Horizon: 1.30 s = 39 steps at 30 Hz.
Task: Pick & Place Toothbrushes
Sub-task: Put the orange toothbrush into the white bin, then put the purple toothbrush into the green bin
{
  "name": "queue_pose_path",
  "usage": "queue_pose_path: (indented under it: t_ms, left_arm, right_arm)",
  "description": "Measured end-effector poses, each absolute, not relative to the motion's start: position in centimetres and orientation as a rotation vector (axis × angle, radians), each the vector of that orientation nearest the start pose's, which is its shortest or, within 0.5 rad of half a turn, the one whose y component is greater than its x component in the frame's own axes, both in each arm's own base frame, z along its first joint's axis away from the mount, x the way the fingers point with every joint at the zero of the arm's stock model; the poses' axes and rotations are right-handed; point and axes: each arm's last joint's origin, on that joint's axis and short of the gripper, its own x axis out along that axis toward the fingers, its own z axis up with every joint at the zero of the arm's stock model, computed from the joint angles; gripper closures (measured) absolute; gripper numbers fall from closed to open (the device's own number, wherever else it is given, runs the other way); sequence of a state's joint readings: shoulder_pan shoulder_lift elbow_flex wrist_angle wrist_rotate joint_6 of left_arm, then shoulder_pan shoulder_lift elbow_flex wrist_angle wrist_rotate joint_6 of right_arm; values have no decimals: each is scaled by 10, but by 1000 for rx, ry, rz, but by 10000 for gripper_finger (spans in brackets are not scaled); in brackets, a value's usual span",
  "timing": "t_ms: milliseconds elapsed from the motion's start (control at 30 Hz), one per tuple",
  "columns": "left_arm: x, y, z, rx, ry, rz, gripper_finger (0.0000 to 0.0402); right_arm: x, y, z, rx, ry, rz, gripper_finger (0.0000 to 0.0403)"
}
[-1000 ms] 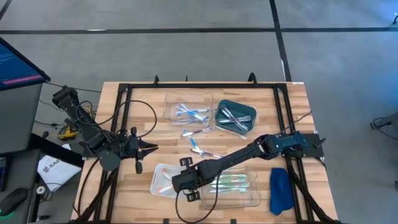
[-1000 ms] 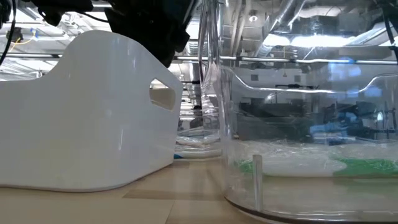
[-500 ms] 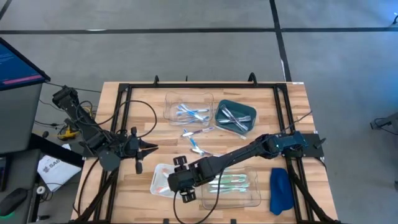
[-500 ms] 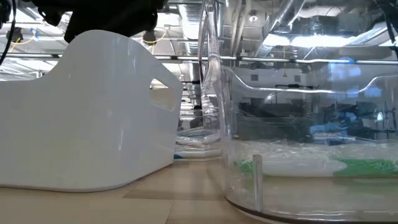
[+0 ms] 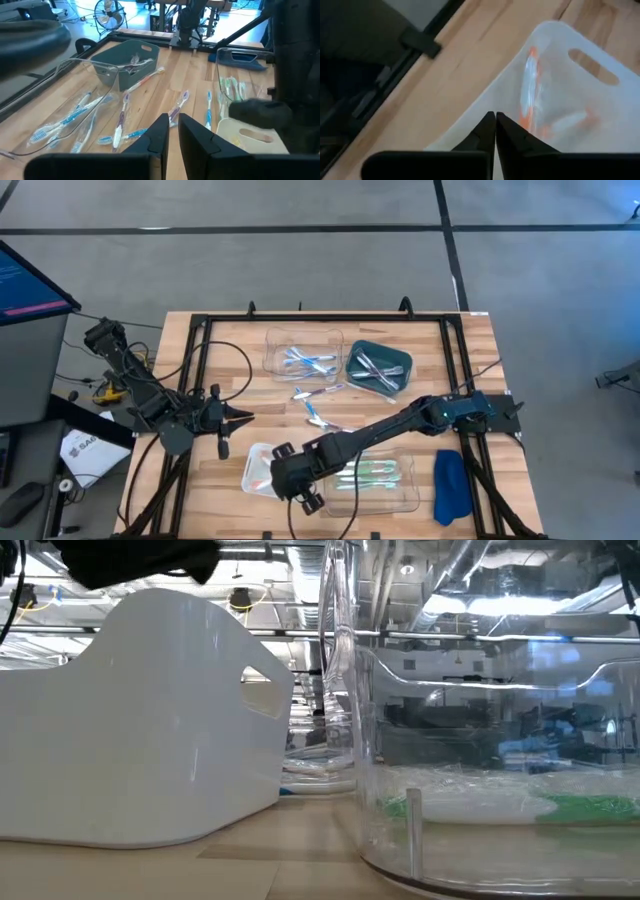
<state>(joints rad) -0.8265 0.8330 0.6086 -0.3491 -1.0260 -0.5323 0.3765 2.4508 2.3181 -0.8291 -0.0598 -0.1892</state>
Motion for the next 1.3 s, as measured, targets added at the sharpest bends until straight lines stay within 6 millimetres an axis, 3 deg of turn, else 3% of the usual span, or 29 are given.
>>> queue_pose_path:
  t_ms: [167, 567, 1100, 1300]
  left_arm:
    - [130, -104, 258, -67, 277, 278, 367]
    - [130, -104, 258, -68, 275, 277, 367]
    - [135, -107, 254, -48, 291, 287, 367]
    - [134, -107, 254, -49, 290, 287, 367]
  right_arm:
    - [501, 189, 195, -289, 956, 467, 400]
    - [507, 187, 175, -262, 989, 410, 402]
    - [509, 187, 179, -245, 968, 359, 403]
    - [504, 185, 205, -278, 940, 352, 403]
